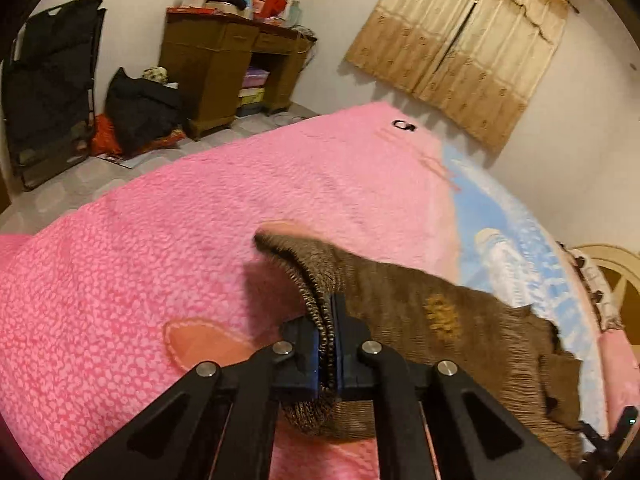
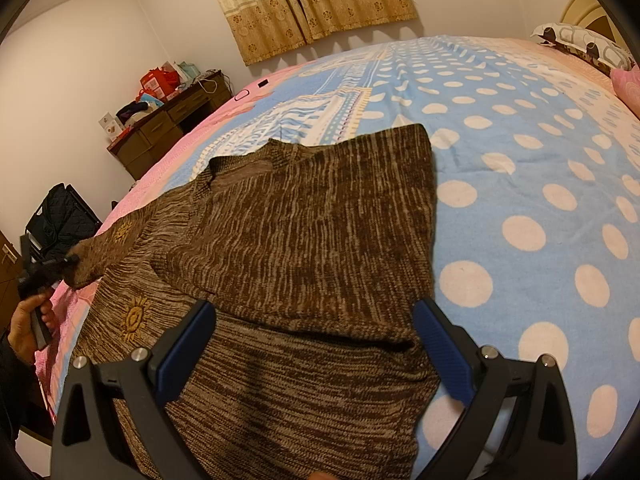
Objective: Fold small clothes
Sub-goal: 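Lift the sleeve with the left tool and fold it across the sweater body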
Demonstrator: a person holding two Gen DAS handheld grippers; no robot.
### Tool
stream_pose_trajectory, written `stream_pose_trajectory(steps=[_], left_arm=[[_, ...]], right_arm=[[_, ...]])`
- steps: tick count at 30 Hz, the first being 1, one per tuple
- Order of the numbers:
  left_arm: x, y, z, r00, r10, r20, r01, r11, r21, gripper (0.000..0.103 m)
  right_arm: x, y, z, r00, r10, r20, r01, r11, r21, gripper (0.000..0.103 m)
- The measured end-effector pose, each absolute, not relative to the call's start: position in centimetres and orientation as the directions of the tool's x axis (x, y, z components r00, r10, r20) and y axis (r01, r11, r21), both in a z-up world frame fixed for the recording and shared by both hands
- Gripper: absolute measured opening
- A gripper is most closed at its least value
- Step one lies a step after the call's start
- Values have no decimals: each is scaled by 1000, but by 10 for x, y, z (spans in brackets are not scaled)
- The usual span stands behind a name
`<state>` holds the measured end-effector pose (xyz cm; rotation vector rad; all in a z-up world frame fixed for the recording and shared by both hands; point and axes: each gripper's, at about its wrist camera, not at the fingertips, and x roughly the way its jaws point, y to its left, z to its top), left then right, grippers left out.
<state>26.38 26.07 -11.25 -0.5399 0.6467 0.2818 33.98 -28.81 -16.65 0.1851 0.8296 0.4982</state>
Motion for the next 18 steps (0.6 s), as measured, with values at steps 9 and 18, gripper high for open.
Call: stream_pose_trajectory(steps=[9,18], left_arm=[[269,253,-100,799,-7,-601,-360,795,-488,4],[281,217,-63,859,-149,-490,-209,772,-601,4]], right_arm=[[340,-288,-166,569,493,-659,-351,869,348,101],[339,-289,-166,570,492,-658,-351,870,347,101]])
